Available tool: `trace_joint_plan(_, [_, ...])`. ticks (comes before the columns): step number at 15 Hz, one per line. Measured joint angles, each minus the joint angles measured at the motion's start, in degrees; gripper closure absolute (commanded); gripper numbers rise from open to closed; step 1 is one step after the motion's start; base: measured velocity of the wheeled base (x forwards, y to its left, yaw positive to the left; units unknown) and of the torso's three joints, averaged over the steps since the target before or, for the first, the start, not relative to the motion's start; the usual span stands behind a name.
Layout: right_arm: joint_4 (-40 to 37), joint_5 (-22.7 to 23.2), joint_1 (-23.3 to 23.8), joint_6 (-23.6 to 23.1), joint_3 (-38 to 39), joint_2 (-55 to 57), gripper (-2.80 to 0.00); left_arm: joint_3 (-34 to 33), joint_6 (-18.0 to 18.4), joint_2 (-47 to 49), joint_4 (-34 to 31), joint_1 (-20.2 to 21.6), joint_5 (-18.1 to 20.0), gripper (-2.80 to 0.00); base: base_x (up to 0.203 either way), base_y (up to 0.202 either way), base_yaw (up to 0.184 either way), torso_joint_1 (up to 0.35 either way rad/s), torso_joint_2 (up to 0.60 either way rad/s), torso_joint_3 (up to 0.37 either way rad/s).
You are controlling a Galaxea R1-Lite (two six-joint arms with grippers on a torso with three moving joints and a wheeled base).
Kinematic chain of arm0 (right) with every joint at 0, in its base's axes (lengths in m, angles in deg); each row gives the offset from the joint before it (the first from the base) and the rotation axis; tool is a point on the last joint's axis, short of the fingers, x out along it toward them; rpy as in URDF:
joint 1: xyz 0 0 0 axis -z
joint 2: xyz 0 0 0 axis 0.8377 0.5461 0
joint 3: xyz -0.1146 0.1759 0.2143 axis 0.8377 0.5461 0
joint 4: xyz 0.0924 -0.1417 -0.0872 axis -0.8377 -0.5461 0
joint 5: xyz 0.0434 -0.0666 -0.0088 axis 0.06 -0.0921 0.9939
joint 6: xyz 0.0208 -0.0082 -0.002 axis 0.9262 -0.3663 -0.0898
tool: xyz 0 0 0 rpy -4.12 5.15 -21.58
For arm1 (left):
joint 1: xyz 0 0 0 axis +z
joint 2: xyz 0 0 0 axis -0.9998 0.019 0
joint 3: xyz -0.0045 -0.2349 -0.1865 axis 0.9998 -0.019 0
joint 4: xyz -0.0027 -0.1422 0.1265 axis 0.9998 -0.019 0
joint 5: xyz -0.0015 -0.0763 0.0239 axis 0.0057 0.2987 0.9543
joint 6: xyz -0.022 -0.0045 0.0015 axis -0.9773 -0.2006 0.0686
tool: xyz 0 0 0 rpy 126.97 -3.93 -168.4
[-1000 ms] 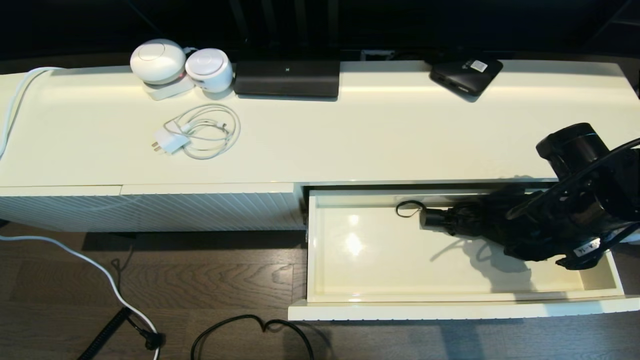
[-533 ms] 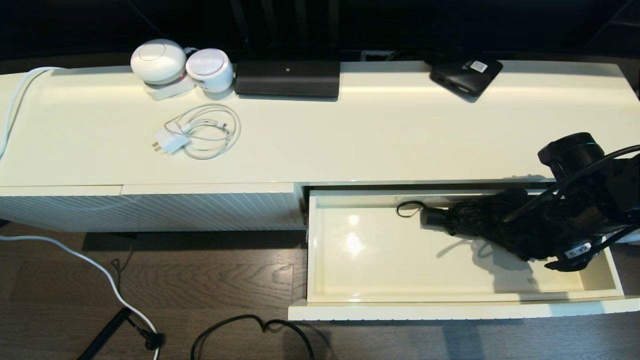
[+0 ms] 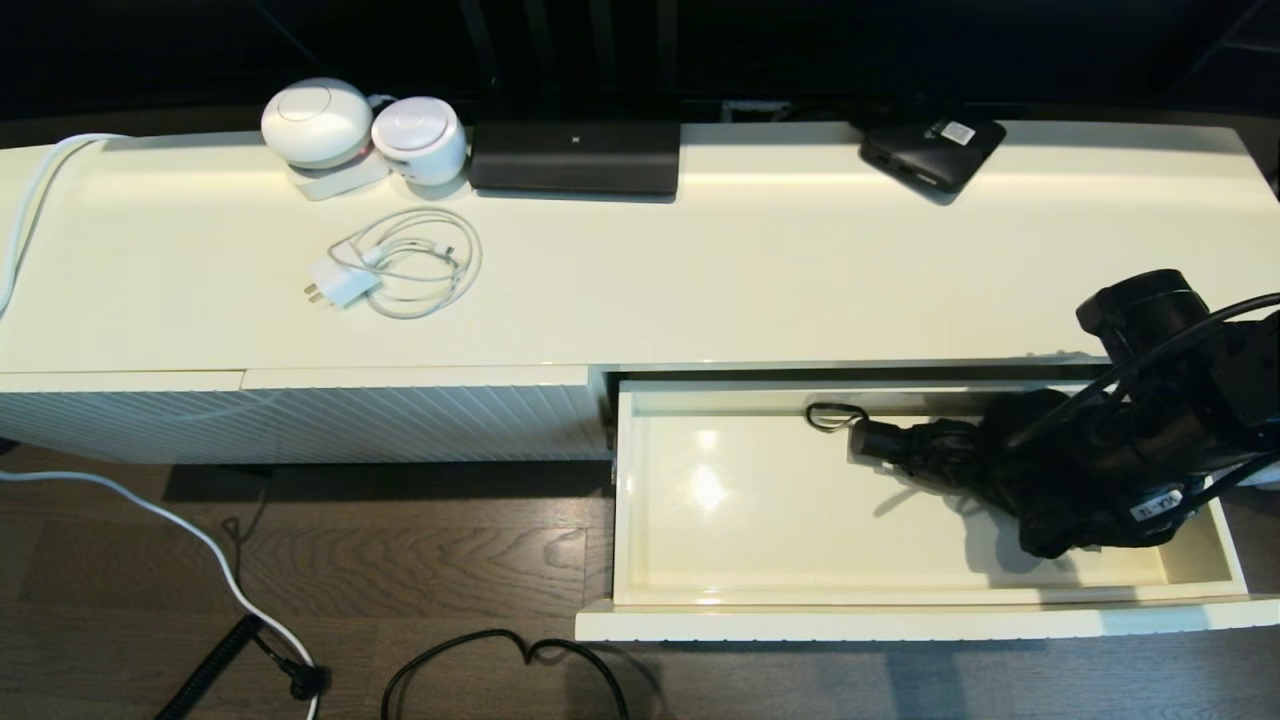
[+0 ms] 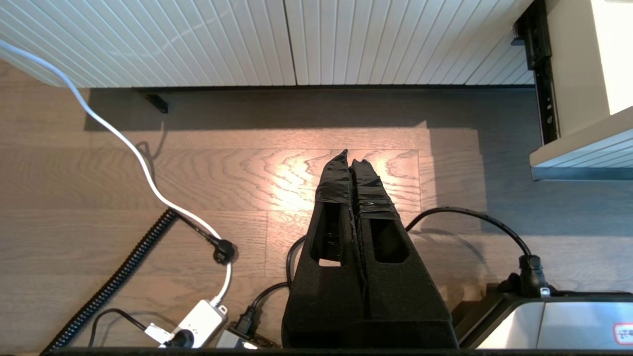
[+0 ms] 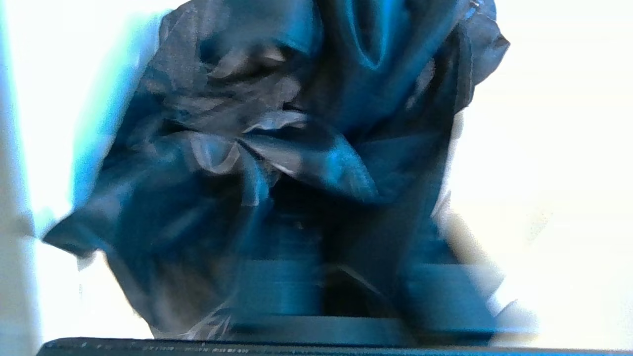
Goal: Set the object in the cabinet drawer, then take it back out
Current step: Take the umbrella out of the drawer and put it on the table
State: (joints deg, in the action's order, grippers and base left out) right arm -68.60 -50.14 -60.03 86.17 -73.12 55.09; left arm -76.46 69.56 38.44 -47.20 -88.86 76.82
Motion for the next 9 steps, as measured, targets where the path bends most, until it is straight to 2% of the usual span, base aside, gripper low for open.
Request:
trace_joint_plan(4, [0.7, 0.7, -0.3, -0.1, 1.6, -1.4, 0.0, 0.0, 0.0, 0.0, 0.0, 0.0, 0.0, 0.0, 0.0, 0.0, 0.0, 0.0, 0.0, 0.0])
trace_joint_plan(9, [-2.1, 0.8, -3.1, -0.9, 2.5, -5.6, 0.0, 0.0, 0.0, 0.0, 0.0, 0.0, 0.0, 0.0, 0.0, 0.0, 0.0, 0.0, 0.0, 0.0])
